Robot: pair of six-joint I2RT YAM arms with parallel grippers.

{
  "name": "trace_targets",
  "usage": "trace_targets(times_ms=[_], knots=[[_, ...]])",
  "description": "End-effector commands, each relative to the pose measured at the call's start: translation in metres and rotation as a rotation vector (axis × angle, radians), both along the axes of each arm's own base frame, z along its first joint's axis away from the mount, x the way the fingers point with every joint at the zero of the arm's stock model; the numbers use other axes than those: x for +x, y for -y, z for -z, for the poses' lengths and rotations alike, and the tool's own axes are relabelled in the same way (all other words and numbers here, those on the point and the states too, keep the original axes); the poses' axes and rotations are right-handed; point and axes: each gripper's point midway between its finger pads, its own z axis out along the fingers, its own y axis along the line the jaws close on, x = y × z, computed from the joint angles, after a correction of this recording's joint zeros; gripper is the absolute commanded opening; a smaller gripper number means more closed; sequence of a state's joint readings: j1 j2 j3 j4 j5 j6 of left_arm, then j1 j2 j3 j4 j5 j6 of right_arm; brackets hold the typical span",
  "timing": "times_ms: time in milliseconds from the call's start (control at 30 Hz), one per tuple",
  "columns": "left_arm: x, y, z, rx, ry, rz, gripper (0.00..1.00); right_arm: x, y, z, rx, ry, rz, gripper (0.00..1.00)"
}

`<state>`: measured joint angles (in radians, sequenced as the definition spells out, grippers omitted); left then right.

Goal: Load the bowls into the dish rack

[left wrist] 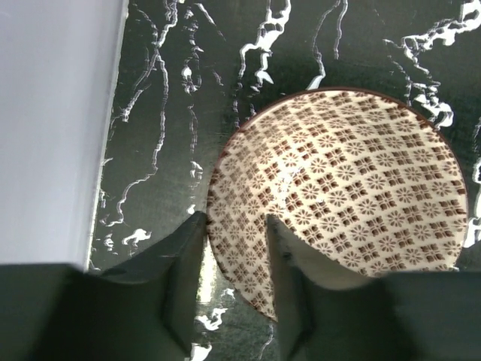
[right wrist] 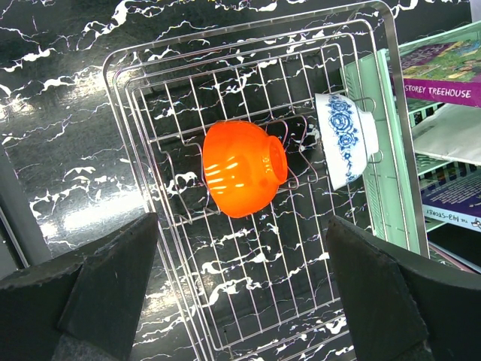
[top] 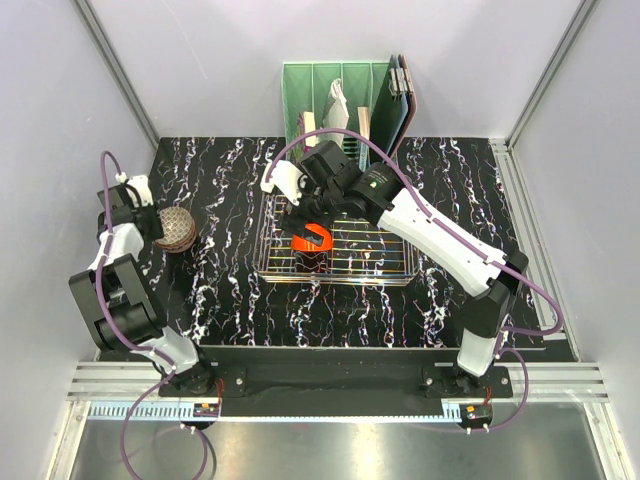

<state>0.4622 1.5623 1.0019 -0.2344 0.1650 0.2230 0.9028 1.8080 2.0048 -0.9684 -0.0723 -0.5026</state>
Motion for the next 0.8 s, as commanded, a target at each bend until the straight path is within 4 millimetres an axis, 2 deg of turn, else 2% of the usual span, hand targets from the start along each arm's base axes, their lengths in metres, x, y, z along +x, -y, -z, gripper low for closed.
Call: trace_targets(times_ms=[0, 133, 333, 767], knots=[[0.018, -0.009, -0.023, 0.035, 0.081, -0.005, 0.33, 0.003, -0.003, -0.019, 0.053, 0.018, 0.005, 1.00], [0.018, -0.009, -0.019, 0.036, 0.069, -0.006, 0.25, 0.003, -0.003, -0.022, 0.060, 0.022, 0.003, 1.00], [0.018, -0.011, -0.018, 0.034, 0.063, -0.009, 0.01, 0.003, -0.004, -0.022, 0.060, 0.018, 0.005, 1.00], [0.020, -0.006, -0.048, 0.027, 0.112, -0.001, 0.00, 0.003, -0.006, -0.023, 0.066, 0.019, 0.002, 1.00]])
